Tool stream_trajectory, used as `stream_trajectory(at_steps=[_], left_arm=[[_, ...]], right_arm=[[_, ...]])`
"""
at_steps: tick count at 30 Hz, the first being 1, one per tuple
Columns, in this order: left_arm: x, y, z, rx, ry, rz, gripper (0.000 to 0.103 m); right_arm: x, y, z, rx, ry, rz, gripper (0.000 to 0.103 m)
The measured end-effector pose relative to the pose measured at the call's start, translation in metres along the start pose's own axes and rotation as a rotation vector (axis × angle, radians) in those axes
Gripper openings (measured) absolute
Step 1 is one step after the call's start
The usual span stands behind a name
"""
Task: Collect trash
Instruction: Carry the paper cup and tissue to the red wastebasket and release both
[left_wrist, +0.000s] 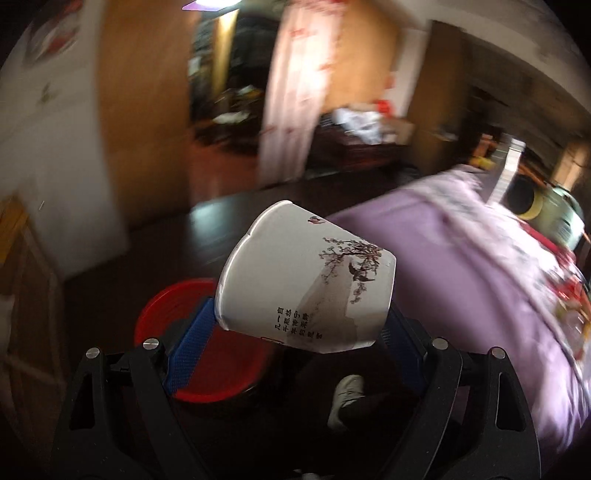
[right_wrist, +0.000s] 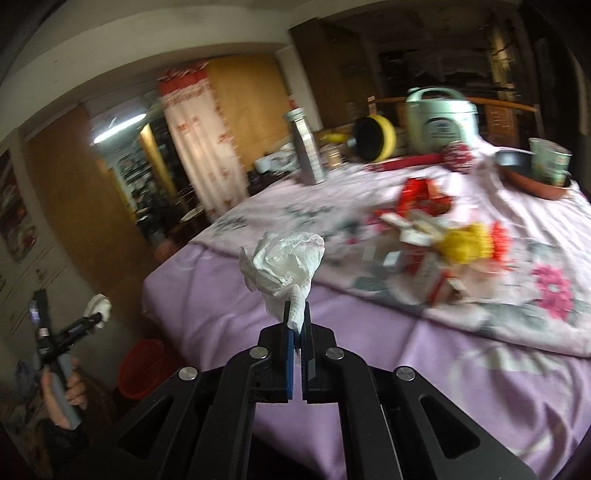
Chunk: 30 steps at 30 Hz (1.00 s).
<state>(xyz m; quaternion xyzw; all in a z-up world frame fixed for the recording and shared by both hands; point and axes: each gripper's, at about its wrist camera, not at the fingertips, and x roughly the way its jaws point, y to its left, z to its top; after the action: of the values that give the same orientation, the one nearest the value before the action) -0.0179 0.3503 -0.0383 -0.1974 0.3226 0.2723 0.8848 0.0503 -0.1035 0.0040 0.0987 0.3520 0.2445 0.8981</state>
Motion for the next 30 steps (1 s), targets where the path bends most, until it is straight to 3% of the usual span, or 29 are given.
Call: stream_trajectory(at_steps=[7, 15, 25, 30], left_arm=[[0.065, 0.058, -0.012, -0.102, 0.116, 0.077, 0.084], [0.101, 0.105, -0.025, -0.186, 0.199, 0.145, 0.086], [0.078, 0.175, -0.009, -0.369, 0.102, 0.302, 0.091], [0.071, 0.192, -0.009, -0.436, 0.089, 0.319, 0.091]], right_arm=[[0.034, 0.062, 0.004, -0.066, 0.075, 0.092, 0.003], [0.082, 0.156, 0.005, -0.188, 0.193, 0.210, 0.003], [0.161, 0.290, -0.031, -0.368, 0.411, 0.359, 0.003], [0.209, 0.352, -0.057, -0.432, 0.522, 0.404, 0.004]])
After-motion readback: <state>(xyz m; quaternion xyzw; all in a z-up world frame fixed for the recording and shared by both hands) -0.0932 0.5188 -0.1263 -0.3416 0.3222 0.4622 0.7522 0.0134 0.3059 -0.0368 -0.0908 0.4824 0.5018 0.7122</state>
